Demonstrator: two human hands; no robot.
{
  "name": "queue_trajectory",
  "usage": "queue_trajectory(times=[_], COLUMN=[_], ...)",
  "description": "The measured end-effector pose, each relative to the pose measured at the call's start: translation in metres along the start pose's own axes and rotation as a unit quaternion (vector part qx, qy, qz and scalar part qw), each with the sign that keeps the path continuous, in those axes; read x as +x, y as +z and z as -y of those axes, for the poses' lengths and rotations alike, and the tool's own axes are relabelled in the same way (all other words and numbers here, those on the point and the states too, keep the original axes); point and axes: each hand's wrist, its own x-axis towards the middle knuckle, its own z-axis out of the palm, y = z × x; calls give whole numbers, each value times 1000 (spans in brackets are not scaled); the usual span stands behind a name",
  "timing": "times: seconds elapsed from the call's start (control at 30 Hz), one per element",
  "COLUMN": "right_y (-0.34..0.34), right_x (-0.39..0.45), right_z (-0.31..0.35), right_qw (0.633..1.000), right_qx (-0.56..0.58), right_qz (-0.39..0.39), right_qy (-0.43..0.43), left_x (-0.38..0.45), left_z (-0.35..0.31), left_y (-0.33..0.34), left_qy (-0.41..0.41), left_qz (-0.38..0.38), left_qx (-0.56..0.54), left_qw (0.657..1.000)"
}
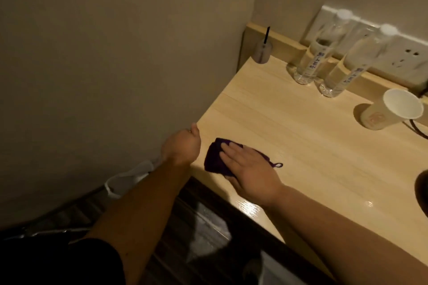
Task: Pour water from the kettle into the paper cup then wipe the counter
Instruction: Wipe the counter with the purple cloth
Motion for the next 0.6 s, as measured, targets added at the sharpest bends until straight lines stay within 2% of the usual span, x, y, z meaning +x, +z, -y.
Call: queue_trajectory(times=[0.17,0.2,0.23,0.27,0.3,0.37,0.4,0.43,0.47,0.5,0.6], right_y=[14,12,5,-8,-24,-49,-60,-71,-84,-97,-126], right_x=[-59,-66,-72,-74,-74,-69,-66,-60,-53,-41,7], right_z=[73,82,88,94,98,93,84,69,51,29,-45], right_qw=[996,989,966,918,831,615,543,509,510,549,743], right_qx=[89,146,240,364,508,715,757,772,763,727,506], right_qz=[21,5,-21,-33,-30,-39,-71,-109,-152,-193,-251], right_qy=[12,40,89,155,223,331,355,366,367,365,359], left_x=[-1,-2,-3,-4,-4,-4,-4,-3,-3,-4,-4], left_z=[1,1,1,2,3,2,2,1,0,-1,2], left_y=[-4,-4,-4,-3,-3,-3,-3,-4,-4,-3,0], left_qy=[15,17,18,19,19,13,10,7,6,6,8], left_qz=[0,-1,-3,-6,-9,-11,-10,-9,-9,-11,-27], left_qx=[4,5,4,-1,-5,-8,-6,-8,-9,-9,-5], left_qw=[1000,1000,1000,1000,1000,1000,1000,1000,1000,1000,1000])
